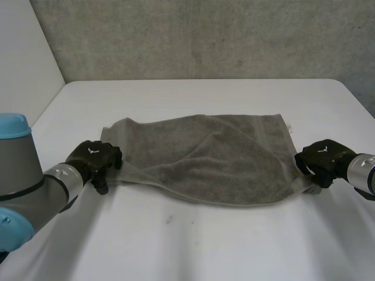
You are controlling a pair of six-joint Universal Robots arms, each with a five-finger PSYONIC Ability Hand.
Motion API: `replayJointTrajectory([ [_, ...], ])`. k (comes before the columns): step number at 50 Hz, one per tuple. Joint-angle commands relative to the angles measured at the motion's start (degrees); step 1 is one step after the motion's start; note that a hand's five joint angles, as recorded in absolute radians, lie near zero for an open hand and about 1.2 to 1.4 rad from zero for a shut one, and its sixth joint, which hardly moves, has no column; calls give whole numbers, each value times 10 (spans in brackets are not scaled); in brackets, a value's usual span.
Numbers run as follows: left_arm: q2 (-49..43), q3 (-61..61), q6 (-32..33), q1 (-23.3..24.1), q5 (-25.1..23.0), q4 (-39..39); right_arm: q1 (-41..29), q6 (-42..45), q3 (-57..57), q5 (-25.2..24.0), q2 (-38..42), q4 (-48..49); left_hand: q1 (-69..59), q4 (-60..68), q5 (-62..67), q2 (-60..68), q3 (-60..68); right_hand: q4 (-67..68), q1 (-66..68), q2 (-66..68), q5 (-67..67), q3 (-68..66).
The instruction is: Fold the towel.
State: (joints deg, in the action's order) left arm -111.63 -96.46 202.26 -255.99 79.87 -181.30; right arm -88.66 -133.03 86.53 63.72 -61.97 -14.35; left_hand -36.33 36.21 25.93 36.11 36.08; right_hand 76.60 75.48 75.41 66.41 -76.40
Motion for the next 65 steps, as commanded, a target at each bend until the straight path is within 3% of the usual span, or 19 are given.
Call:
replayJointTrajectory([
  [1, -36, 30, 1, 1, -2, -5, 0, 1, 2, -1, 1, -1, -47, 48, 51, 49, 49, 34, 45, 46, 36, -36],
  [26, -83, 68, 9, 1, -2, -84, 0, 1, 5, -4, 7, -1, -48, 50, 52, 51, 51, 34, 45, 46, 36, -36],
  [41, -110, 89, 34, 1, -3, -91, -4, 1, 6, -4, 12, -1, -70, 71, 74, 72, 73, 34, 45, 46, 36, -36],
  [48, -130, 102, 65, 2, -4, -106, -4, 1, 6, -4, 12, -1, -159, 161, 163, 162, 162, 34, 45, 46, 36, -36],
  [51, -137, 106, 72, 2, -4, -110, -3, 1, 6, -4, 12, -1, -257, 258, 261, 259, 259, 34, 45, 46, 36, -36],
  [53, -136, 108, 72, 1, -3, -110, -4, 1, 5, -4, 11, -1, -427, 429, 431, 430, 430, 34, 45, 46, 36, -36],
  [59, -94, 96, 67, 1, -3, -107, -1, -5, -2, -5, -1, -1, -437, 438, 441, 439, 439, 34, 45, 46, 36, -36],
  [65, 14, 30, 64, -2, -9, -105, 4, -13, -4, 3, -60, -10, -437, 438, 441, 439, 439, 34, 45, 46, 36, -36],
])
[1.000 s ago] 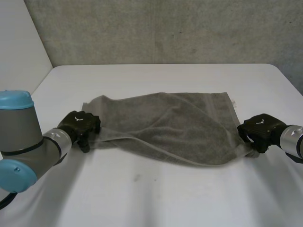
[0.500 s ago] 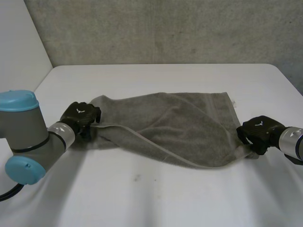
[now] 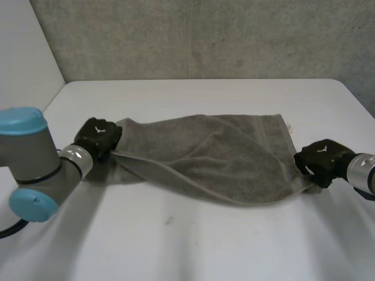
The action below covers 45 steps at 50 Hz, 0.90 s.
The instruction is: Fold the towel.
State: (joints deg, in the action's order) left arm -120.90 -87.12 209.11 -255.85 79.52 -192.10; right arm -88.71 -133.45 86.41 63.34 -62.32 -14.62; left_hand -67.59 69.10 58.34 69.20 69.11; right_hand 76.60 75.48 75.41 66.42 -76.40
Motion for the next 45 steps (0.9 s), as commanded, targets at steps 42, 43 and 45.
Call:
replayJointTrajectory([
  [42, 300, -257, -8, -60, -121, 96, 198, 122, 19, -115, -178, -234, -124, 109, 117, 108, 109, 34, 45, 46, 36, -36],
  [43, 299, -256, -8, -60, -121, 96, 198, 122, 19, -115, -178, -234, -124, 109, 117, 108, 109, 34, 45, 46, 36, -36],
  [45, 262, -232, -10, -53, -118, 92, 171, 114, 3, -97, -153, -231, -124, 109, 117, 108, 109, 34, 45, 46, 36, -36],
])
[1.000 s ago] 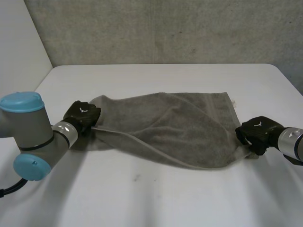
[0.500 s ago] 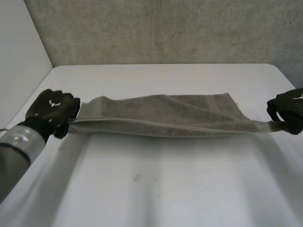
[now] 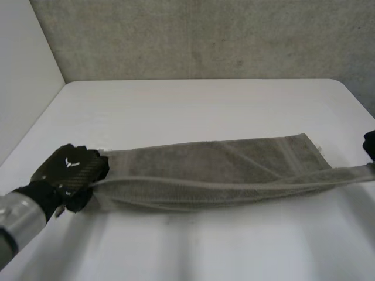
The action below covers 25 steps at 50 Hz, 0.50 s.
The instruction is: Fold the towel.
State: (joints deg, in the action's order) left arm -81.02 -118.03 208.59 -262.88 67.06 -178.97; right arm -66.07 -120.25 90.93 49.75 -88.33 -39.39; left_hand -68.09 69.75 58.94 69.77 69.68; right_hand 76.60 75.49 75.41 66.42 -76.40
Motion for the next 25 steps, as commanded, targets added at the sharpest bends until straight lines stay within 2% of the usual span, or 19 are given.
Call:
replayJointTrajectory([
  [1, -176, 106, -12, 25, 8, -40, -87, -32, -64, 61, 133, 25, -119, 103, 111, 102, 103, 34, 45, 46, 36, -36],
  [3, -242, 165, -34, 39, 11, -40, -141, -68, -117, 113, 194, 51, -119, 103, 111, 102, 103, 34, 45, 46, 36, -36],
  [4, -243, 165, -34, 39, 11, -40, -157, -86, -142, 132, 219, 63, -119, 103, 111, 102, 103, 34, 45, 46, 36, -36],
  [6, -296, 221, -54, 43, 25, -40, -170, -100, -166, 147, 241, 73, -119, 103, 111, 102, 103, 34, 45, 46, 36, -36],
  [15, -429, 377, -59, 55, 68, -37, -226, -163, -337, 185, 385, 85, -119, 103, 111, 102, 103, 34, 45, 46, 36, -36],
  [25, -505, 470, -60, 57, 80, -31, -261, -195, -485, 230, 491, 85, -119, 103, 111, 102, 103, 34, 45, 46, 36, -36],
])
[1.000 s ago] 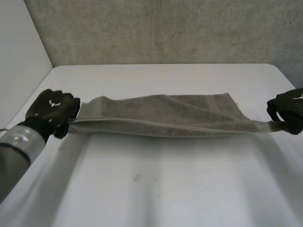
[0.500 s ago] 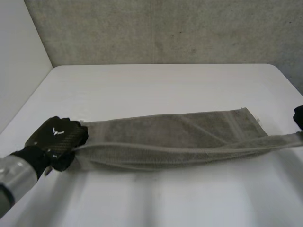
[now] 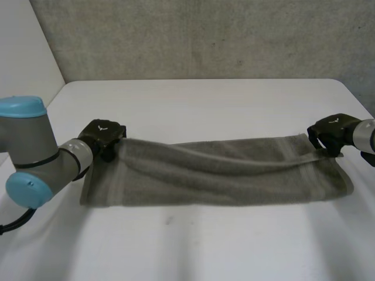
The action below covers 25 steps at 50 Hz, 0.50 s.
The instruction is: Fold the towel.
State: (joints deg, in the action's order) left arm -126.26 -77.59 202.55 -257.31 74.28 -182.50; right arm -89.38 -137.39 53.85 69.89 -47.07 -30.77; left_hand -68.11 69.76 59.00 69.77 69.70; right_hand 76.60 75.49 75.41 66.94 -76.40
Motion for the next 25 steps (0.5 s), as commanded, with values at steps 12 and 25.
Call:
replayJointTrajectory([
  [12, -109, 134, 0, 5, 27, 16, -52, -34, -270, 72, 183, -3, -119, 102, 110, 102, 103, 34, 45, 46, 31, -36],
  [25, -123, 142, 0, 5, 29, 18, -55, -37, -358, 90, 239, -1, -119, 102, 110, 102, 103, -231, -220, -219, -234, 229],
])
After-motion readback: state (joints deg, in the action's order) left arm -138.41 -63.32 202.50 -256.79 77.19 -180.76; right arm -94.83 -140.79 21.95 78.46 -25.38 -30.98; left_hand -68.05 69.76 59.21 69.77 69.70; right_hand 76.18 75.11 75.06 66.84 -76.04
